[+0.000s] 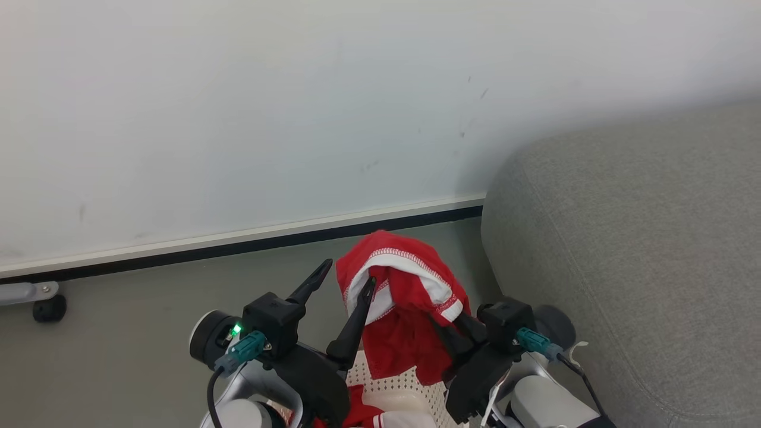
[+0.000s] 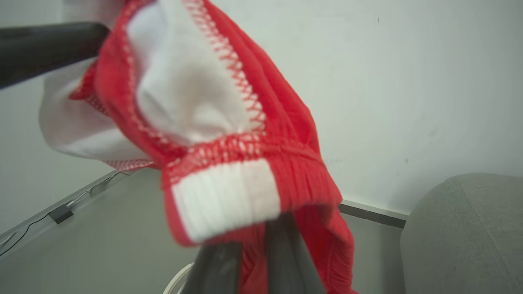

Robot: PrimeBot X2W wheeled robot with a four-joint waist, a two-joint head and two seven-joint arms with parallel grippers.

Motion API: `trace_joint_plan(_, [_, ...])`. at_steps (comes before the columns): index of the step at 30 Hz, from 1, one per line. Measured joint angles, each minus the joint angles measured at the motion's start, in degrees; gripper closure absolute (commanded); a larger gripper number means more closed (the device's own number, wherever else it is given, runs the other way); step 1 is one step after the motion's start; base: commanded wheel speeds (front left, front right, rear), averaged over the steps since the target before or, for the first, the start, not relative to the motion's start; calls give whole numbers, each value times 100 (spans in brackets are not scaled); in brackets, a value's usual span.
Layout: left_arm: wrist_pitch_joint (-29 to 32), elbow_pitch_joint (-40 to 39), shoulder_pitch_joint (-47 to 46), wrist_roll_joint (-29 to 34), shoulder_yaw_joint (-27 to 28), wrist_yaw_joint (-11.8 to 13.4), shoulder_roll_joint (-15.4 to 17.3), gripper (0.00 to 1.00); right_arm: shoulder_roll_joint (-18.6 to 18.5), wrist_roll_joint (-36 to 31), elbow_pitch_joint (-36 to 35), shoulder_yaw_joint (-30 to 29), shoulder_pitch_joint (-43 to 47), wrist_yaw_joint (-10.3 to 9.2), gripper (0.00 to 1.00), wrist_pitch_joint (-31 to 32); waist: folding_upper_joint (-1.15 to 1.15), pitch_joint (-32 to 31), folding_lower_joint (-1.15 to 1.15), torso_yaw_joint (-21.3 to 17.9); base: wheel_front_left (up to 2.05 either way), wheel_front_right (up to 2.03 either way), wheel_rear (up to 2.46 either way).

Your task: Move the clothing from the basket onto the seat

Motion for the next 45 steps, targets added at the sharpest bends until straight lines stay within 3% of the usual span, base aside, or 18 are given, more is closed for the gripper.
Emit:
trace_joint_plan(14, [-365,162,486,-5,-141,-16,71,0,-516,-43,-379,-577,92,-242,100,0,0,26,0,-513,0,0,0])
trace_joint_plan(25, [-609,241,697,-5,-297,-59,69,0,-1025,-125,-850,-1005,567,-475,100,0,0,47,0,-1188,0,0,0])
trace_joint_plan(45, [-792,327,655,15,-506,-58,-42,0,-1234,-169,-1322,-1462,899,-575,100,0,0,411,0,-2258,0,0,0])
